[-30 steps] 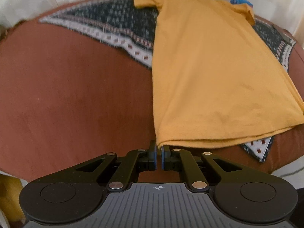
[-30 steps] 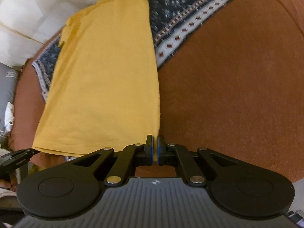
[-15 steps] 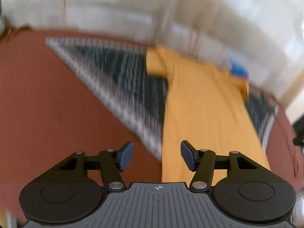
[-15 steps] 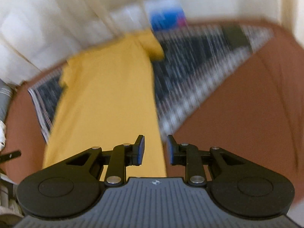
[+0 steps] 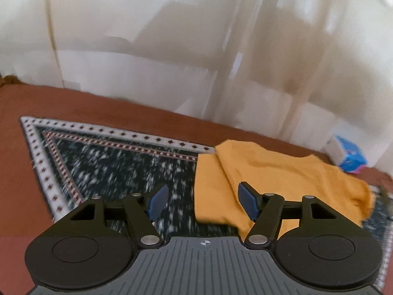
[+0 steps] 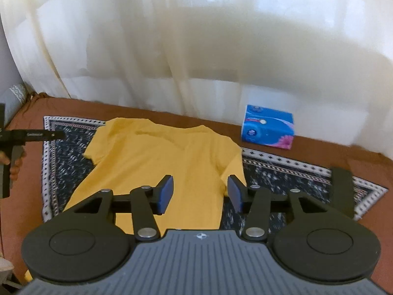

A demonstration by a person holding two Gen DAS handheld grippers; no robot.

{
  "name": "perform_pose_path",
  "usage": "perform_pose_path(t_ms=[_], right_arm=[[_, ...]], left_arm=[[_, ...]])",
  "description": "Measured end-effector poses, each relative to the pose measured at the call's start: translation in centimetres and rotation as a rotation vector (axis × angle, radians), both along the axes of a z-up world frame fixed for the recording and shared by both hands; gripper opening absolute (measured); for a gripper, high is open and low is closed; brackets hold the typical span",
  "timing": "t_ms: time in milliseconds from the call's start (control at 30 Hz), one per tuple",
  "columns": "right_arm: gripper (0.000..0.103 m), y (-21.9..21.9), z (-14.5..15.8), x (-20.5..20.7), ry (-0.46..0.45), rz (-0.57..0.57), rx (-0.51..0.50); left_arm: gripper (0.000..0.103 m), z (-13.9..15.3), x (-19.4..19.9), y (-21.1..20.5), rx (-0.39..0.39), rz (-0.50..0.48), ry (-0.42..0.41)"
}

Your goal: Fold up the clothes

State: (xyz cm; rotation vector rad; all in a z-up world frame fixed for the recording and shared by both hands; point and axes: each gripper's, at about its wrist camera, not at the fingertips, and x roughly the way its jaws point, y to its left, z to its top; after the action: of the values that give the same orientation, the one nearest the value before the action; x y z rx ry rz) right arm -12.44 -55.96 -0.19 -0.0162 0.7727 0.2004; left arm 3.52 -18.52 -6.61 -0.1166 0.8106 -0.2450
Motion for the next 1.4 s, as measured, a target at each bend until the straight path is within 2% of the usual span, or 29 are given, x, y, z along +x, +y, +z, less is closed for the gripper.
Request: perform_pose_path(t_ms=[200,300,467,500,533,567,600,633,800,933,1000,1100,1267,1300,1367,1400], right_arm=[[0.054,-1.3,-5.4,6.2,0.056,-0.032,0.002],[0.054,-1.8,-7.8,8.8,0.094,-0.052,0.020],[0.054,-2.2,-11.1,11.9,0.177,-0.077,-0.035],[0.054,-2.5,-11.4,12.2,0.186,-0.073,-0.037],[0.044,-2.8,-11.5,12.5,0.198,-0.064,-0.032],[0.015,-3.2,-11.5,12.8,0.214,-0.055,-0.023],[0.005,-3.6,-11.5,13.0,0.226,-0.049,-0.011],[0.006,-4.1,-11.2,13.2,0.222,-0.049,-0.007],[0.005,-6.4,-9.1,13.5,0.146,-0.082,-0.033],[0.003,-8.8,-8.9,14.1,0.132,-0.155,-0.035],[0.003,-10.0,-9.5,14.4,0.154,-0.199,-0.008],[0.003,-10.5,-11.1,14.5,0.200,-0.228,0.000],[0.003,-10.9,-12.0,14.3,0.212,-0.250,0.034],[0.004,-11.1,-12.0,14.1,0.213,-0.258,0.048],[0.007,-11.5,-11.9,13.7,0.201,-0.285,0.073],[0.008,-11.7,-11.8,13.5,0.188,-0.299,0.078]], left_arm=[[0.076,-3.3,6.2,-1.8,0.041,0.049,0.084],[0.076,-4.3,7.8,-2.5,0.039,0.053,0.109],[0.070,-5.7,9.1,-2.9,0.017,0.056,0.153],[0.062,-5.9,9.3,-2.8,0.001,0.055,0.163],[0.042,-6.0,9.5,-2.6,-0.014,0.054,0.174],[0.021,-6.2,9.7,-2.5,-0.030,0.052,0.185],[0.012,-6.1,9.7,-2.4,-0.041,0.052,0.184],[0.006,-5.9,9.6,-2.3,-0.051,0.053,0.180],[0.004,-3.4,8.3,-1.4,-0.069,0.048,0.074],[0.004,-2.3,7.9,0.6,-0.073,0.127,0.025],[0.004,-2.5,7.8,1.5,-0.069,0.166,0.032],[0.004,-3.2,7.8,2.3,-0.020,0.199,0.050],[0.007,-5.1,6.8,3.7,-0.005,0.252,0.116],[0.011,-5.5,6.8,3.7,0.003,0.253,0.133],[0.042,-5.9,6.5,3.3,0.037,0.265,0.133],[0.051,-5.7,6.3,3.2,0.056,0.284,0.125]])
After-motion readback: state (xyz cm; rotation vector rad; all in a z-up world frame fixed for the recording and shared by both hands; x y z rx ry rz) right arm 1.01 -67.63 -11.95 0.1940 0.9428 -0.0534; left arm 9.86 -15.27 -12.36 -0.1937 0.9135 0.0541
